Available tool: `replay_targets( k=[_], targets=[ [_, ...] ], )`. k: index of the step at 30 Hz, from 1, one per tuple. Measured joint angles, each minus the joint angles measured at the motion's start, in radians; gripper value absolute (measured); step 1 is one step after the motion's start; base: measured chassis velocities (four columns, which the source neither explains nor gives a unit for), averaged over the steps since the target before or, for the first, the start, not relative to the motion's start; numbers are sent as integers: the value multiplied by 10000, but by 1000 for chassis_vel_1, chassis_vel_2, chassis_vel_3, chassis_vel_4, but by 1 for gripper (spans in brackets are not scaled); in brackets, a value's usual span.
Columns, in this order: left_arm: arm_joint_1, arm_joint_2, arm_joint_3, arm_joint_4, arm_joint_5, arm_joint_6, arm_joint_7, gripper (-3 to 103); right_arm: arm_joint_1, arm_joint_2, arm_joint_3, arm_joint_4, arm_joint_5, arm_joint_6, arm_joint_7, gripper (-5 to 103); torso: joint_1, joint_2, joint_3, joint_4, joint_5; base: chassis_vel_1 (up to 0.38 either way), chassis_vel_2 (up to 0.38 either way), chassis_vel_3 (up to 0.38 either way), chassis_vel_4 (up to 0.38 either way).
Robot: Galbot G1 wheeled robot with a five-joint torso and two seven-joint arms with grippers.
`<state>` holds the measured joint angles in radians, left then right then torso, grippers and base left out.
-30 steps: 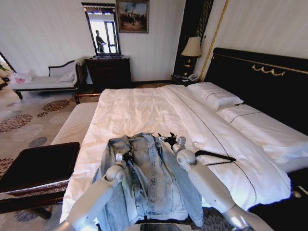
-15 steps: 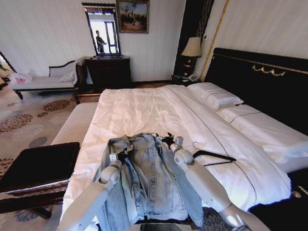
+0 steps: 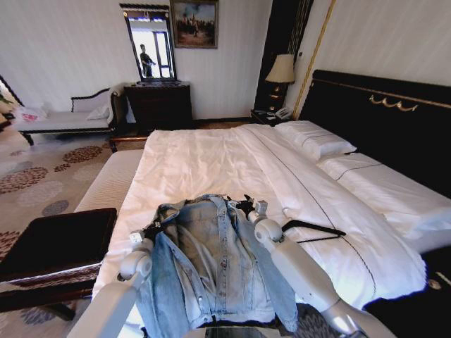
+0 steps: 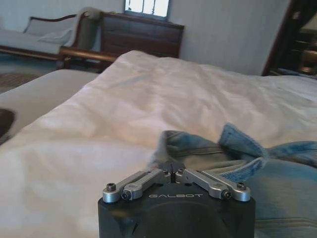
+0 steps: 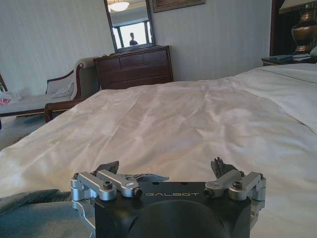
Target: Pick up the clothes from the bed and hang them on the clothes hanger.
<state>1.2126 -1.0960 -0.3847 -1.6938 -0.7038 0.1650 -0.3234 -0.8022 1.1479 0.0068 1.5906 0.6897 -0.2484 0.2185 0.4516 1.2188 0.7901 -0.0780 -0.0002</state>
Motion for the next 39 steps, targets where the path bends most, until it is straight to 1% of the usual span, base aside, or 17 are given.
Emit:
replay_targets(
  k=[10,16,18,21,23,26,27,28,29,31,32,34,35,36,37,38,39],
  targets=[
    [-276,-272,-773,615,-407,-81,3,0,-227,-258,-12,391,7,-65,-11,100,0,0,0,-3,2,0,0,0,0],
    [79,-207,-887,535,-380,-50,77,0,-232,-255,-23,436,10,-93,-11,100,0,0,0,0,2,0,0,0,0],
    [265,-205,-914,451,-290,8,143,-3,-233,-232,-38,437,8,-100,-12,100,1,0,0,1,3,0,0,0,0],
    [569,-202,-1013,215,-289,180,158,13,-240,-226,-71,480,7,-118,-11,100,0,0,0,1,2,0,0,0,0],
    [663,-202,-1073,139,-298,205,168,13,-252,-242,-74,509,8,-123,-11,100,0,0,0,1,3,0,0,0,0],
    [1095,-174,-1303,-236,-161,240,242,29,-343,-382,-77,636,15,-134,-11,100,1,0,0,-1,2,0,0,0,0],
    [1095,-174,-1303,-236,-161,240,242,29,-343,-382,-77,636,15,-134,-11,100,1,0,0,-1,2,0,0,0,0],
    [1187,-167,-1350,-338,-109,240,254,34,-364,-412,-74,660,16,-135,-11,100,1,0,0,-1,3,0,0,0,0],
    [1342,-157,-1421,-508,-25,233,282,34,-396,-464,-62,705,24,-136,-11,100,1,0,0,-2,3,0,0,0,0],
    [1832,-132,-1657,-1140,145,193,359,45,-464,-615,-16,858,62,-137,-11,100,0,1,0,-1,3,0,0,0,0],
    [1832,-132,-1657,-1140,145,193,359,45,-464,-615,-16,858,62,-137,-11,100,0,1,0,-1,3,0,0,0,0],
    [2144,-136,-1800,-1528,226,155,388,56,-508,-714,22,964,101,-137,-10,100,0,0,0,-1,2,0,0,0,0],
    [2337,-160,-1911,-1769,288,118,408,56,-546,-765,60,1040,119,-137,-4,100,0,1,0,-1,1,0,0,0,0],
    [2416,-172,-1959,-1862,316,103,418,61,-564,-784,74,1076,127,-137,-2,100,0,0,-1,-2,2,0,0,0,0],
    [2906,-257,-2263,-2328,505,-16,579,67,-648,-871,139,1197,143,-137,23,100,0,0,0,-1,2,0,0,0,0],
    [2906,-257,-2263,-2328,505,-16,579,67,-648,-871,139,1197,143,-137,23,100,0,0,0,-1,2,0,0,0,0],
    [3187,-307,-2444,-2557,605,-73,662,72,-699,-923,173,1252,143,-137,33,100,1,1,0,-1,3,0,0,0,0]
  ],
)
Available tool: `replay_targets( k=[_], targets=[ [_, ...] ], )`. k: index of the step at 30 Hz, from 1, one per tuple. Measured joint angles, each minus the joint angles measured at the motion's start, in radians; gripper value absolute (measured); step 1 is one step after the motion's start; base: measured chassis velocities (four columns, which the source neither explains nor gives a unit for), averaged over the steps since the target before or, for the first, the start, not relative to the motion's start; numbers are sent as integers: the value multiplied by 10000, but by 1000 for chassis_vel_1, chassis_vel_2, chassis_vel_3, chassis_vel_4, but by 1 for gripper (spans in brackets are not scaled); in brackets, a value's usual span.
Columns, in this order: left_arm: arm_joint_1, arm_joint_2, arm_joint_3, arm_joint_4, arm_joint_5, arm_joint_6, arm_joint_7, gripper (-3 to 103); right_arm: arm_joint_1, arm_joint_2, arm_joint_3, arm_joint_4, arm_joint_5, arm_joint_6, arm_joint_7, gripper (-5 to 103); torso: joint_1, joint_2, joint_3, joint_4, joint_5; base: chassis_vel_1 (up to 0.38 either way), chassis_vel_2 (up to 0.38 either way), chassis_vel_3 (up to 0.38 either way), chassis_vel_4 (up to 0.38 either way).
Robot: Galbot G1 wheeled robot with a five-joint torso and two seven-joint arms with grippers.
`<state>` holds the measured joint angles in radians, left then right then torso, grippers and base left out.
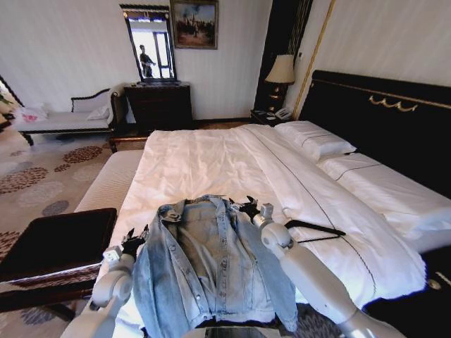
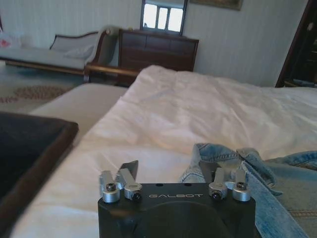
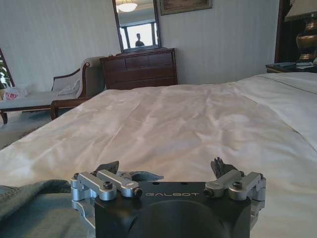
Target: Pick up the clothes from the bed and hang them on the clothes hanger.
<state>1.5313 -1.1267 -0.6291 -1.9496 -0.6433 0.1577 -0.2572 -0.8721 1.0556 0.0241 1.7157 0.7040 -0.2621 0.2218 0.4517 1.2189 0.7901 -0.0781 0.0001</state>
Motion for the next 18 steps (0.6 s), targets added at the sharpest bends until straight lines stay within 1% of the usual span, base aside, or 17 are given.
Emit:
replay_targets(
  k=[1,2,3,4,5,6,8,9,10,11,14,18],
  targets=[
    [177,-35,-108,-146,61,-32,53,78,-31,-47,24,32,0,0,3,100,0,0,0,0,1,0,0,0,0],
    [463,-87,-252,-360,154,-89,146,78,-72,-104,58,75,-1,2,7,100,0,0,-1,0,1,0,0,0,0],
    [915,-170,-455,-670,336,-184,319,83,-127,-220,112,133,-8,8,14,100,0,0,-1,1,0,0,0,0,0],
    [915,-170,-455,-670,336,-184,319,83,-127,-220,112,133,-8,8,14,100,0,0,-1,1,0,0,0,0,0],
    [1530,-284,-712,-1021,710,-343,540,93,-197,-381,176,228,-57,27,18,100,0,0,-1,2,0,0,0,0,0],
    [2103,-401,-901,-1272,1118,-582,739,97,-250,-507,217,287,-156,46,19,100,-1,0,-1,1,1,0,0,0,0],
    [2809,-559,-1080,-1514,1597,-975,1018,99,-335,-665,266,368,-415,82,18,100,-2,0,-1,3,1,0,0,0,0],
    [3248,-701,-1187,-1664,1874,-1259,1169,100,-436,-785,304,421,-692,125,10,100,-1,0,0,4,1,0,0,0,0],
    [3248,-701,-1187,-1664,1874,-1259,1169,100,-436,-785,304,421,-692,125,10,100,-1,0,0,4,1,0,0,0,0],
    [3543,-849,-1253,-1766,2010,-1463,1268,100,-540,-865,350,463,-929,168,0,100,-2,1,-1,3,2,0,0,0,0],
    [4079,-1216,-1369,-1882,2127,-1870,1405,100,-805,-1030,479,591,-1219,244,-23,100,-2,0,-1,1,1,0,0,0,0],
    [4301,-1404,-1397,-1936,2163,-2074,1441,100,-941,-1177,555,650,-1362,258,-26,100,-2,0,0,-1,1,0,0,0,0]
  ],
)
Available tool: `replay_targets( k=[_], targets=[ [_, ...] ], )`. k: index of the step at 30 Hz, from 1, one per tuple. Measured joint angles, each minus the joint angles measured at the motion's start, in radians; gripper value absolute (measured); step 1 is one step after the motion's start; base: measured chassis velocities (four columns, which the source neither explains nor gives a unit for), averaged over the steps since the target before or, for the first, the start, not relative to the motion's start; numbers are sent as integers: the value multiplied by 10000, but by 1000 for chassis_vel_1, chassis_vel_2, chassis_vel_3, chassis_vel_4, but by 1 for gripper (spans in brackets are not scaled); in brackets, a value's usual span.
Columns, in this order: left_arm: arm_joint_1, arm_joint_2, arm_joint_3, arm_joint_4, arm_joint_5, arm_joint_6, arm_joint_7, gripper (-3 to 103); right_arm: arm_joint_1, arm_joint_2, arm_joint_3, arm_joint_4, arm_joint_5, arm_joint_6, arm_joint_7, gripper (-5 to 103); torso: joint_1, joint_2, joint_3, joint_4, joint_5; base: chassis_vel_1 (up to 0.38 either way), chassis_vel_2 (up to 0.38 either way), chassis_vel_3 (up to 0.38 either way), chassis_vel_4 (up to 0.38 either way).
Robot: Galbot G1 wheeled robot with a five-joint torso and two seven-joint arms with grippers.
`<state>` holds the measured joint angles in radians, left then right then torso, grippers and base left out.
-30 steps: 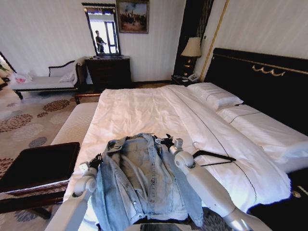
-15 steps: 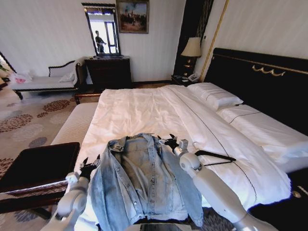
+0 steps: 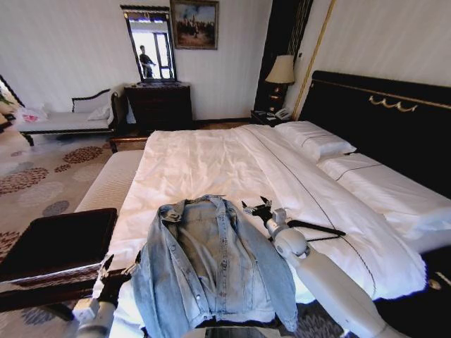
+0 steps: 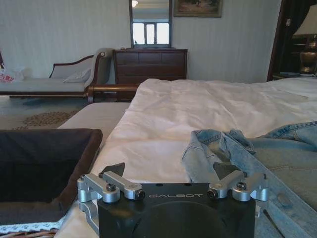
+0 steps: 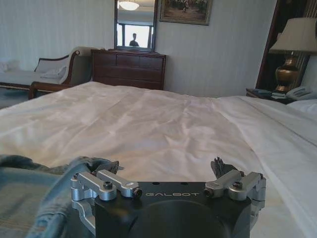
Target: Pick up the clothes from the bed and hang them on the clothes hanger.
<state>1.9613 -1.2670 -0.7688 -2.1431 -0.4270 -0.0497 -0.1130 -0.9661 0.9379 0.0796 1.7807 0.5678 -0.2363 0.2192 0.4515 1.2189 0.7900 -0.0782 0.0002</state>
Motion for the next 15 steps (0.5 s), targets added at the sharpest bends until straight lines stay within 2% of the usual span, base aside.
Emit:
replay_targets(
  k=[8,11,12,14,15],
  targets=[
    [-27,-158,111,-471,313,57,9,100,65,-746,111,-224,-210,25,-109,100,3,0,1,1,1,0,0,0,0],
    [-89,-175,241,-573,376,113,6,100,159,-1518,200,-355,-75,-31,-535,100,3,0,1,1,2,0,0,0,0],
    [-125,-175,315,-587,377,121,3,100,266,-2063,243,-445,89,-78,-895,100,3,-1,1,1,3,0,0,0,0],
    [-133,-174,333,-587,376,121,3,100,302,-2236,244,-460,142,-104,-991,100,3,-1,2,1,4,0,0,0,0],
    [-164,-172,431,-587,376,121,-3,100,499,-3115,242,-531,392,-332,-1586,100,3,-2,1,2,0,0,0,0,0]
  ],
)
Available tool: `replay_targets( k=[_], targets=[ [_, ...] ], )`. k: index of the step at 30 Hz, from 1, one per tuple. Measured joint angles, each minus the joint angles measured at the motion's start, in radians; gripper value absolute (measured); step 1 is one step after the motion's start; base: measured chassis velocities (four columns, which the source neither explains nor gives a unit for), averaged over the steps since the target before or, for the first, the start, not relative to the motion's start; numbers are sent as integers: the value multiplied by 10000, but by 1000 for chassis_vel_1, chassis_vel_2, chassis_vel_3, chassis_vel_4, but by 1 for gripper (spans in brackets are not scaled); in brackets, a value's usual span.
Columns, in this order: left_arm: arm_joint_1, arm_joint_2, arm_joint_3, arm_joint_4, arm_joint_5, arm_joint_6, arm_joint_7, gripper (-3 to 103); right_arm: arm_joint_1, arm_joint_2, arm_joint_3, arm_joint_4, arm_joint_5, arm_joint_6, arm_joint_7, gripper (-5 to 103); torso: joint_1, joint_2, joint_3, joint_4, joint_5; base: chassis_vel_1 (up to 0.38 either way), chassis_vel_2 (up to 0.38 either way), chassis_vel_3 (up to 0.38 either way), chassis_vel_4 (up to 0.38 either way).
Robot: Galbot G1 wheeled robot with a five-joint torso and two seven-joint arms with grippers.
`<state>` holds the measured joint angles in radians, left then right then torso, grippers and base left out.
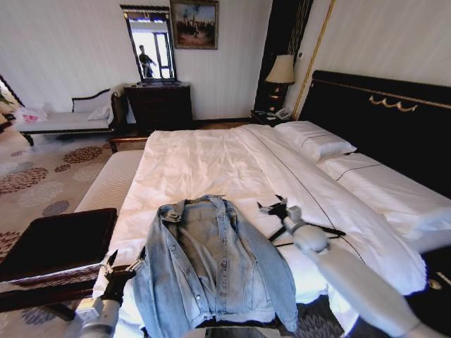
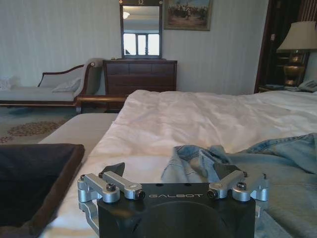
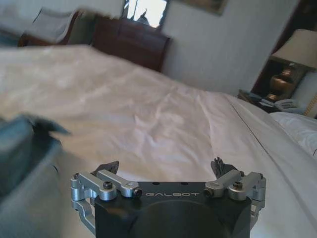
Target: Pick up the clothes from the bed and hang them on the clothes hanger.
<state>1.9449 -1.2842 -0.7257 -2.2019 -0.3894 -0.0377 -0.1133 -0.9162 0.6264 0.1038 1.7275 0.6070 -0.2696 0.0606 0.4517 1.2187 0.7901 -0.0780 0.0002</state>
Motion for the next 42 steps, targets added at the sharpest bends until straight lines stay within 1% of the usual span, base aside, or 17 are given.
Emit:
replay_targets(
  k=[3,4,7,8,9,13,19,23,29,32,36,37,38,39,40,41,42],
  targets=[
    [-84,7,215,23,0,-27,-11,100,268,-1269,-57,-107,63,-702,-1016,100,0,0,0,-1,4,0,0,0,0],
    [-84,7,215,23,0,-27,-11,100,268,-1269,-57,-107,63,-702,-1016,100,0,0,0,-1,4,0,0,0,0],
    [-274,24,584,115,3,-31,-22,100,430,-2560,-71,-250,38,-1535,-2086,100,0,0,0,-1,-1,0,0,0,0],
    [-274,24,584,115,3,-31,-22,100,430,-2560,-71,-250,38,-1535,-2086,100,0,0,0,-1,-1,0,0,0,0],
    [-355,41,728,162,12,-31,-23,100,441,-2932,-92,-291,132,-1758,-2328,100,0,0,0,-2,0,0,0,0,0],
    [-646,134,1225,383,7,-31,-26,100,398,-4282,-304,-226,1478,-2748,-3087,100,0,0,0,-3,-1,0,0,0,0],
    [-774,174,1420,525,-123,-55,-25,100,423,-5084,-597,-264,1852,-3126,-3819,100,0,0,0,1,-2,0,0,0,0],
    [-705,181,1514,629,-293,-247,-25,100,351,-5651,-761,-331,1828,-3104,-4716,100,0,0,0,-1,-1,0,0,0,0],
    [-685,158,1658,728,-342,-376,-24,100,331,-5764,-819,-297,1615,-2955,-5123,100,-1,1,0,0,-2,0,0,0,0],
    [-722,116,1806,777,-409,-423,-26,100,488,-5633,-908,-552,785,-2637,-5893,100,0,0,0,0,-2,0,0,0,0],
    [-766,114,1826,796,-456,-427,-41,100,893,-5227,-1193,-999,267,-2415,-6196,100,0,2,-1,-4,-7,0,0,0,0],
    [-769,89,1827,797,-465,-428,-47,100,1279,-4852,-1703,-1251,127,-2376,-6219,100,-1,4,-2,-4,-20,0,0,0,0],
    [-783,75,1826,807,-484,-420,-53,100,1860,-4435,-2643,-1551,118,-2314,-6176,100,-1,3,-1,-3,-9,0,0,0,0],
    [-783,75,1826,807,-484,-420,-53,100,1860,-4435,-2643,-1551,118,-2314,-6176,100,-1,3,-1,-3,-9,0,0,0,0],
    [-785,50,1812,808,-481,-408,-78,100,2620,-4075,-3640,-1886,168,-2270,-6086,100,-1,1,1,-9,25,0,0,0,0],
    [-768,29,1813,806,-462,-387,-80,100,3710,-3677,-4533,-2198,273,-2253,-6006,100,0,1,2,-7,23,0,0,0,0],
    [-752,17,1818,788,-446,-370,-76,100,4736,-3457,-5403,-2395,365,-2236,-5960,100,0,2,1,4,-7,0,0,0,0]
  ],
)
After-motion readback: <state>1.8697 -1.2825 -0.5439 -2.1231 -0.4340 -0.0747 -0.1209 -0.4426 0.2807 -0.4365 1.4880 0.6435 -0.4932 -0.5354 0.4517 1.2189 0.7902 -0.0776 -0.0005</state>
